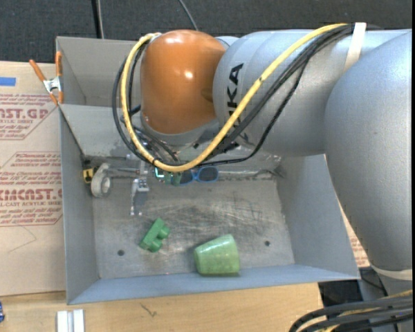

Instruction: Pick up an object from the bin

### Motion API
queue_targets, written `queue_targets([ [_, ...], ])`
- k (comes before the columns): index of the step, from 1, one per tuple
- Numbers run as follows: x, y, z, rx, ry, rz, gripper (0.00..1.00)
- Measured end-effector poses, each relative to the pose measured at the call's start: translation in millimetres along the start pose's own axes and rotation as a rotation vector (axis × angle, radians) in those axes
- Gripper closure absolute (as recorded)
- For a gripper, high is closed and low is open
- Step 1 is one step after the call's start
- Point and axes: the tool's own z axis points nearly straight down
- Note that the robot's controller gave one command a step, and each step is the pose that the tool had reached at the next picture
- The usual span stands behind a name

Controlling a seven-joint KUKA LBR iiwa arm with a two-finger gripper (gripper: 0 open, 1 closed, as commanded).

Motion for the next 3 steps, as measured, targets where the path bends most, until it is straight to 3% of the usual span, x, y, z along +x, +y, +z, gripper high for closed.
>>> queue_targets([
  [1,-6.0,-5.7,140.7,-0.003,-0.013,-0.204,0.00],
  [2,18.1,-33.0,101.0,0.001,-0.009,-0.497,0.00],
  [3,-28.9,26.6,111.2,0.007,0.008,-0.682,0.00],
])
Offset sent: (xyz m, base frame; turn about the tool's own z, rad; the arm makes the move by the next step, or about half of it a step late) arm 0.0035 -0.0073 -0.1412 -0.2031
